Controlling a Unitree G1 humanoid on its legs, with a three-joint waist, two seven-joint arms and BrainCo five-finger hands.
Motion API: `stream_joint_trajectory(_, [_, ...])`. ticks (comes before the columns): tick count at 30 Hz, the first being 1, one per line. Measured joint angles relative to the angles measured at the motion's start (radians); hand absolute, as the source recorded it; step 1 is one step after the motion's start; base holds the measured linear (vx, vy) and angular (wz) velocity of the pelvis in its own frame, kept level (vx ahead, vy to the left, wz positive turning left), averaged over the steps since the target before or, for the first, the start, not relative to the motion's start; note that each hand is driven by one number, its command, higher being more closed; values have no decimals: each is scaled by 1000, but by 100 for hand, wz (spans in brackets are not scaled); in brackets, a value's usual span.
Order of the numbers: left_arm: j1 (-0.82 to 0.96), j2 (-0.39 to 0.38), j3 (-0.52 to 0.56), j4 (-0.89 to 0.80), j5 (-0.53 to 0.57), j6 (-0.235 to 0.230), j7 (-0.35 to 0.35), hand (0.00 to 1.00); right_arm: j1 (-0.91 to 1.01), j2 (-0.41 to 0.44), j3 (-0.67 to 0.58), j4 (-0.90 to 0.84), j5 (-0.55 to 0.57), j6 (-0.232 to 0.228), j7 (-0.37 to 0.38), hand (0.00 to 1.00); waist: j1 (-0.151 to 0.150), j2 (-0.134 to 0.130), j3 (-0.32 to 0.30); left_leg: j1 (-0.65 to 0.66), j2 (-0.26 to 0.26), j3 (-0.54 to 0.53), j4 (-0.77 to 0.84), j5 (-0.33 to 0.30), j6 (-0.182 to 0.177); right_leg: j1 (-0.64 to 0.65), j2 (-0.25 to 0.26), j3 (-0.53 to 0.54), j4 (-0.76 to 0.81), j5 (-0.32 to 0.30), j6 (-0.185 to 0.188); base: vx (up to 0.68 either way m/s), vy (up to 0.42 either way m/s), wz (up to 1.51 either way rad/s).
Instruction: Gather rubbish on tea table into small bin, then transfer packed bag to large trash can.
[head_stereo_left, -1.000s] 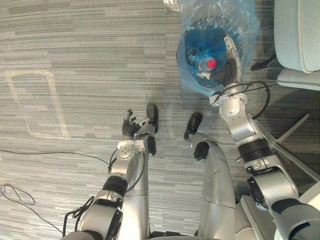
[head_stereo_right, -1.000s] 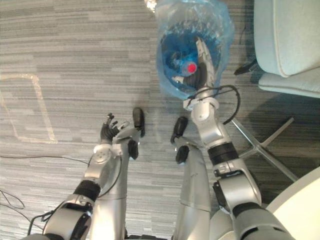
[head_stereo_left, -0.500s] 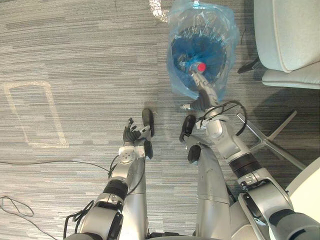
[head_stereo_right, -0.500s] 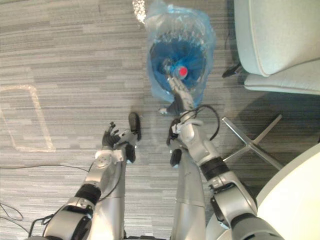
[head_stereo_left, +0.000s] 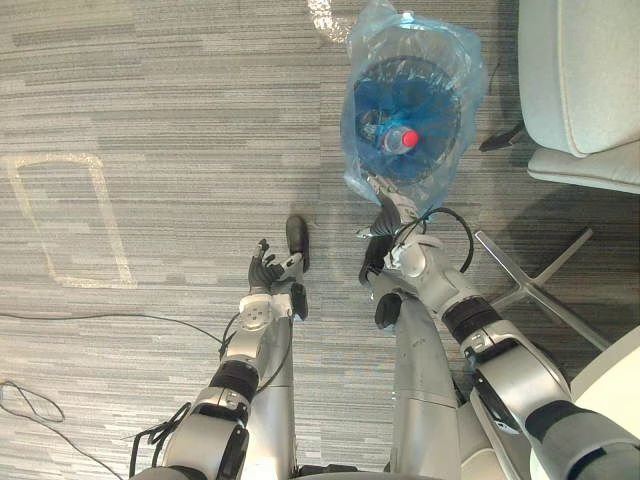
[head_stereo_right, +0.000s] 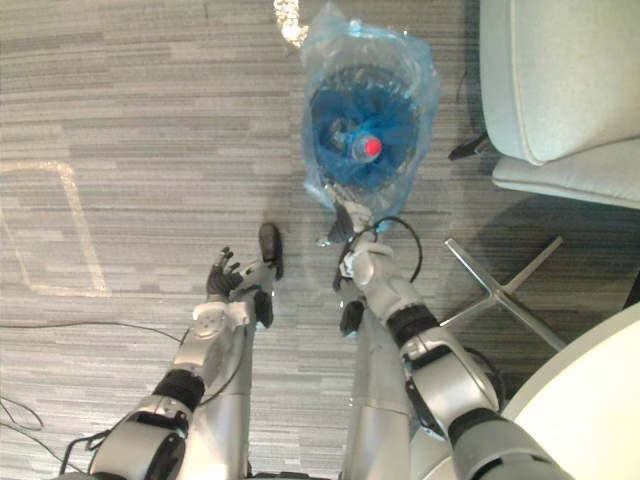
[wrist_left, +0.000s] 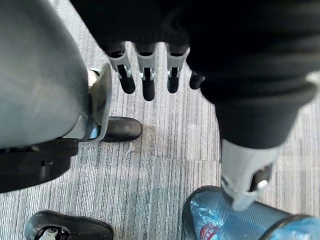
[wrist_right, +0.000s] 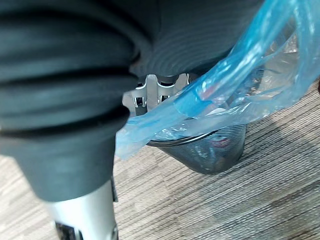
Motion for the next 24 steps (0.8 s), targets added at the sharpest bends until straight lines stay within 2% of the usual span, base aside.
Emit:
stream_joint_trajectory(6, [-9, -10, 13, -27, -29, -26, 0, 0, -66, -2, -36, 84, 1, 14, 3, 100, 6, 0, 0, -52, -14, -27, 29, 11, -2, -45, -13, -18, 42, -17, -2, -10, -14, 15])
stream_joint_trajectory(11, [-9, -14, 23, -27, -36, -26, 0, 0, -68, -4, -36, 83, 6, 18, 2, 100, 6, 0, 0, -54, -14, -30, 35, 9, -3, -48, -15, -17, 58, -25, 4, -35, -16, 1])
stream_joint_trajectory(12, [-9, -14, 23, -32, -36, -26, 0, 0, -68, -3, -36, 74, 9, 18, 1, 100, 6, 0, 0, -57, -14, -29, 35, 10, -4, -54, -15, -14, 59, -29, 11, -43, -19, 1])
stream_joint_trajectory(24, [-7, -23, 43, -49, -36, -21, 0, 0, -38, -4, -76, -53, 84, 18, -19, 100, 5, 1, 1, -58, -5, -27, 45, 16, -7, -55, -11, -16, 57, -19, -8, -12, -11, -1])
